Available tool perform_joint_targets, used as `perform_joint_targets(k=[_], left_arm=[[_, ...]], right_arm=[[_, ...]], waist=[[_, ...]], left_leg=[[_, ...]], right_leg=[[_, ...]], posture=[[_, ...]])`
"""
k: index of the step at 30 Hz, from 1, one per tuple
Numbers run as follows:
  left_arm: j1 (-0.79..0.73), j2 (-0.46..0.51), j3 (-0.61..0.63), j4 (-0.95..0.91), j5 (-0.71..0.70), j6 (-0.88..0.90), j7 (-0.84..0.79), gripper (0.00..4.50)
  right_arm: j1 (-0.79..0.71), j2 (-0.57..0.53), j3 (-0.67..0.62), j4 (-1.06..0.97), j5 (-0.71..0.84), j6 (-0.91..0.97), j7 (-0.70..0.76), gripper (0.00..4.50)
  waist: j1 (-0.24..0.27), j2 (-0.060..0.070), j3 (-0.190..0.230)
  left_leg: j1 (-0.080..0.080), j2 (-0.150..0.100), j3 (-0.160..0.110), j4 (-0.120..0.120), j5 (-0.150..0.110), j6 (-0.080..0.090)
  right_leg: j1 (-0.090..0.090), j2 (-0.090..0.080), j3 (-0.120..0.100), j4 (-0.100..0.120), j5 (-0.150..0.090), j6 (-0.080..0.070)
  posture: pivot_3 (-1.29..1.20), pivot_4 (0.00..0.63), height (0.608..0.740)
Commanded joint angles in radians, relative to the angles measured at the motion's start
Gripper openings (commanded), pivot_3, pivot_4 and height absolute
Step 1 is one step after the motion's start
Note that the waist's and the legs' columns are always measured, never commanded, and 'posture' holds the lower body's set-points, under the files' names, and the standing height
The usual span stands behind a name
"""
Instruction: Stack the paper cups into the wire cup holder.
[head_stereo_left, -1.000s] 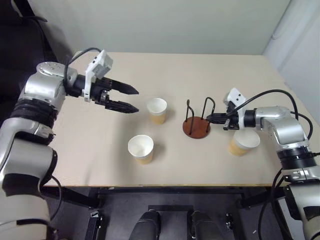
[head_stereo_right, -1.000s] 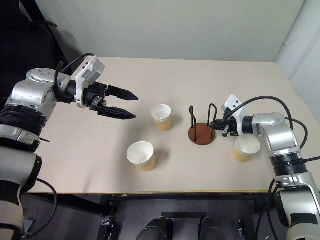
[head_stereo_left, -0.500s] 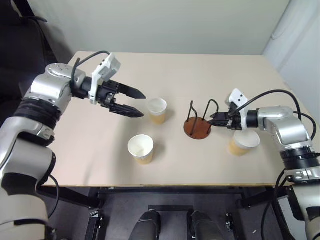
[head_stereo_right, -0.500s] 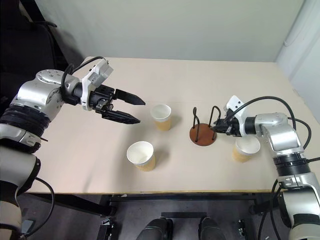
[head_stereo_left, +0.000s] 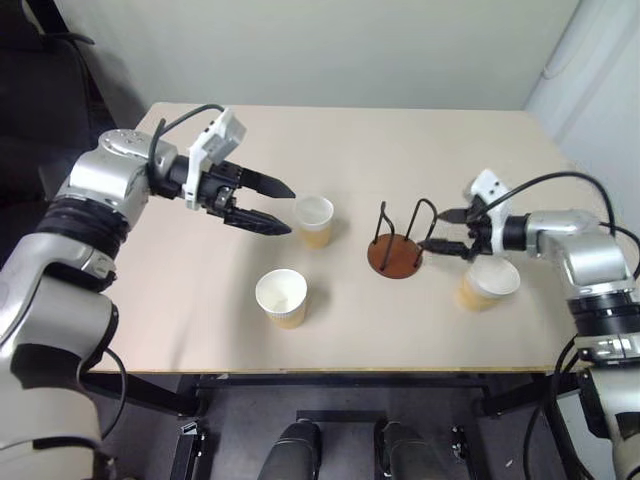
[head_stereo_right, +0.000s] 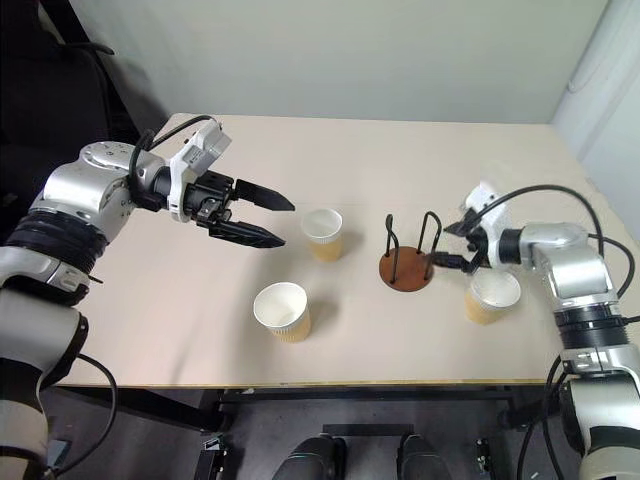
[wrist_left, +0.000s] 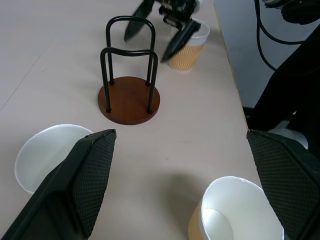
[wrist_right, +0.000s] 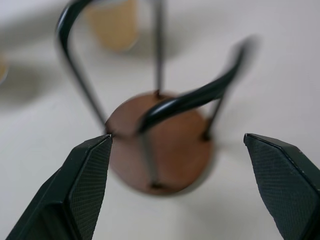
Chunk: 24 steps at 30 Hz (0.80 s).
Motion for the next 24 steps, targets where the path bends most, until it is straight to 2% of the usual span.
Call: perform_joint_targets(k=[1, 7, 10, 13, 17, 20, 24], left_arm=[[-0.039, -0.001, 0.018, 0.022, 0.001, -0.008, -0.032, 4.50], [-0.052, -0.013, 0.011, 0.057, 0.029, -0.021, -0.032, 4.50], [-0.059, -0.014, 0.004, 0.077, 0.047, -0.045, -0.032, 4.50], [-0.067, -0.017, -0.002, 0.091, 0.057, -0.063, -0.032, 4.50], [-0.060, -0.015, -0.020, 0.074, 0.040, -0.089, -0.032, 4.50], [-0.059, -0.024, -0.037, 0.052, 0.014, -0.092, -0.032, 4.50], [-0.071, -0.041, -0.048, 0.055, 0.006, -0.100, -0.032, 4.50]], right_arm=[[-0.040, -0.027, -0.085, -0.015, 0.038, 0.043, -0.039, 4.29], [-0.031, -0.055, -0.202, -0.122, 0.162, 0.236, -0.062, 4.29], [-0.020, -0.114, -0.241, -0.247, 0.245, 0.366, -0.049, 4.29], [0.018, -0.217, -0.251, -0.381, 0.324, 0.469, -0.004, 4.29], [0.121, -0.369, -0.260, -0.512, 0.374, 0.505, 0.056, 4.29], [0.267, -0.484, -0.257, -0.618, 0.347, 0.435, 0.100, 4.29], [0.398, -0.559, -0.243, -0.657, 0.278, 0.303, 0.109, 4.29]], waist=[[0.000, 0.000, 0.000], [0.003, 0.000, 0.000], [0.004, 0.000, 0.000], [0.009, 0.000, 0.000], [0.013, 0.000, 0.000], [0.018, 0.000, 0.000], [0.018, 0.000, 0.000]], left_leg=[[0.000, 0.000, 0.000, 0.000, 0.000, 0.000], [0.000, 0.000, 0.000, -0.002, 0.000, 0.000], [0.000, 0.000, 0.000, -0.004, 0.000, -0.001], [-0.001, 0.000, 0.000, -0.006, 0.001, -0.002], [0.000, -0.001, 0.000, -0.006, -0.001, -0.003], [-0.001, -0.001, 0.000, -0.005, -0.001, -0.003], [0.000, -0.001, 0.000, -0.005, -0.002, -0.003]], right_leg=[[0.000, 0.000, 0.000, 0.000, 0.000, 0.000], [0.000, 0.000, 0.000, -0.002, 0.000, 0.000], [-0.001, 0.000, 0.000, -0.002, 0.000, 0.000], [-0.001, 0.000, 0.000, -0.002, -0.002, 0.000], [-0.001, 0.000, -0.001, -0.002, -0.004, 0.000], [-0.001, 0.000, 0.000, -0.002, -0.007, 0.002], [-0.001, -0.001, 0.001, -0.001, -0.008, 0.003]], posture=[[0.00, 0.150, 0.740], [0.00, 0.150, 0.740], [0.00, 0.150, 0.740], [0.00, 0.150, 0.740], [0.00, 0.150, 0.740], [0.00, 0.150, 0.740], [0.00, 0.150, 0.740]])
